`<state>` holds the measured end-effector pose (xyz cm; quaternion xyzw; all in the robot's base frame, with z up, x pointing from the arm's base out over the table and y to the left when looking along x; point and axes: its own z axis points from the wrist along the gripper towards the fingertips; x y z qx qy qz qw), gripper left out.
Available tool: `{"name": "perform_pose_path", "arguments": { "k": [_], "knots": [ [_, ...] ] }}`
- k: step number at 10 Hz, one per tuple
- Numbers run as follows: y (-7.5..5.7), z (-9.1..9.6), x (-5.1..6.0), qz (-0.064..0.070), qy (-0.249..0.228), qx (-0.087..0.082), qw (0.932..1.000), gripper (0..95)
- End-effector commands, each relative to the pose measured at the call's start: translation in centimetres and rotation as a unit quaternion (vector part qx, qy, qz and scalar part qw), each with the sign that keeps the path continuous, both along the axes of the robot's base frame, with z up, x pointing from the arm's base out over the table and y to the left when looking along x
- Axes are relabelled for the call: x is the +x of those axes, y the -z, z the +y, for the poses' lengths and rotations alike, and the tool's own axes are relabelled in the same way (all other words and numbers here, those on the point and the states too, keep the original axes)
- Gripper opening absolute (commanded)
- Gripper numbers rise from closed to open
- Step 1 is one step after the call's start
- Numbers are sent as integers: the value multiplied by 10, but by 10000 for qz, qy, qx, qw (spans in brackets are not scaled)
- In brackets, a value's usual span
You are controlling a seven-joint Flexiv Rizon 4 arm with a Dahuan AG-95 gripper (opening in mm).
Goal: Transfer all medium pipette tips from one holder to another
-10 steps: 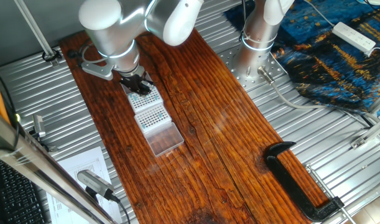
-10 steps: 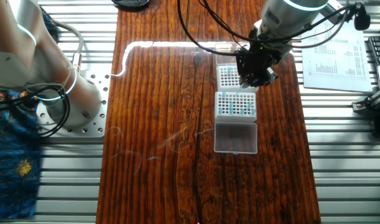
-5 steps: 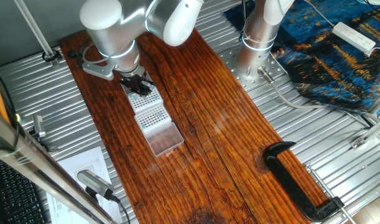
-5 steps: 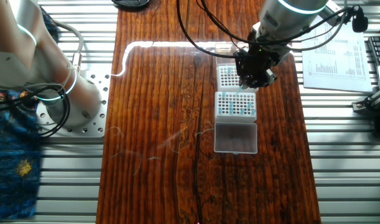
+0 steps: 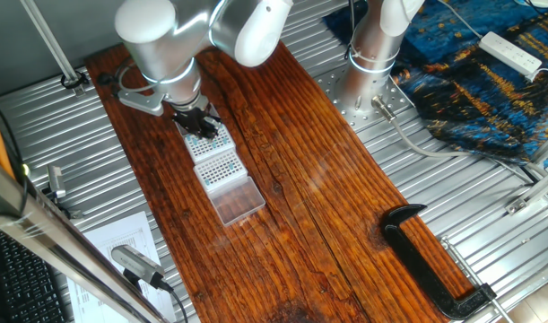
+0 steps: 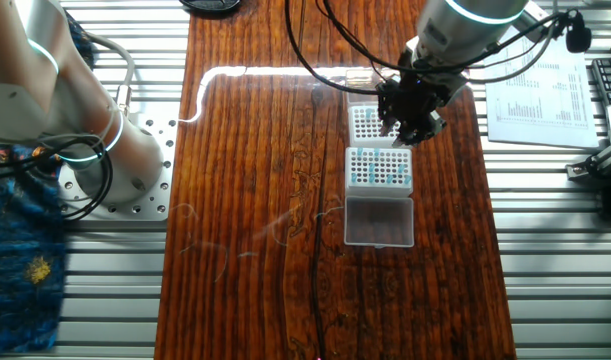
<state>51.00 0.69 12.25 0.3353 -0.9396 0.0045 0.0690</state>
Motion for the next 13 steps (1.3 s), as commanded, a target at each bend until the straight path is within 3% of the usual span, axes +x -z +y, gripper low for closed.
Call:
{"name": "perform_pose_path", "arguments": {
  "k": [1, 3, 6, 9, 13],
  "knots": [
    [-5, 8, 11, 11, 61, 87, 9999, 190],
    [-4, 26, 23, 9, 318, 161, 9994, 190],
    [3, 46, 21, 5, 628, 263, 9977, 190],
    [8, 56, 15, 15, 863, 355, 9956, 190],
    [17, 70, 0, 9, 1159, 259, 9929, 190]
  ]
}}
